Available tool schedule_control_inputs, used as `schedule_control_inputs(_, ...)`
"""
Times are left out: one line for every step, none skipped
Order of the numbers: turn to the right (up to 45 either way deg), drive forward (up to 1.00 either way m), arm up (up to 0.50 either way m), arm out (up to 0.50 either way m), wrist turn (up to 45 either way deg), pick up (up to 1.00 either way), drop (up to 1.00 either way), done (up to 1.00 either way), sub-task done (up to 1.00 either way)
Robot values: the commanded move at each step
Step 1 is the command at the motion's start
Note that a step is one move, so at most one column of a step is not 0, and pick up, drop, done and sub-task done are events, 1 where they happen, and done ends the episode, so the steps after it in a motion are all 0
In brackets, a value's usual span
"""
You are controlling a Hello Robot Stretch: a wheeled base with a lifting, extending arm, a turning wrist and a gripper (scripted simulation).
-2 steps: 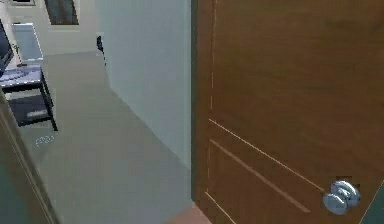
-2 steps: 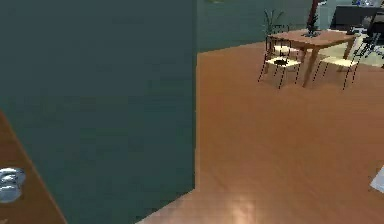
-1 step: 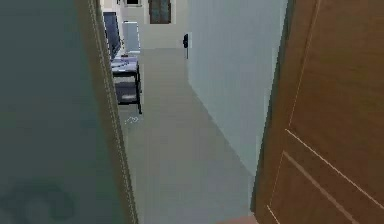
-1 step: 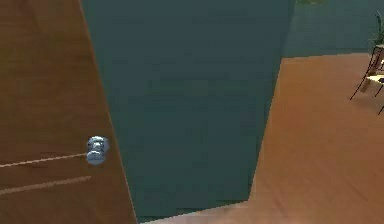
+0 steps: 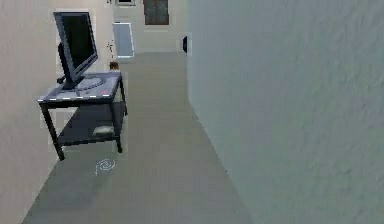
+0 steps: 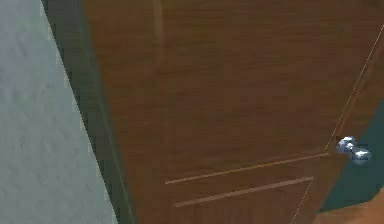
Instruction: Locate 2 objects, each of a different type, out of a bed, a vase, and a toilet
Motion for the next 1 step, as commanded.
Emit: schedule_control_inputs(0.0, 0.35, 0.00, 0.00, 0.0, 0.00, 0.00, 0.00, 0.00)
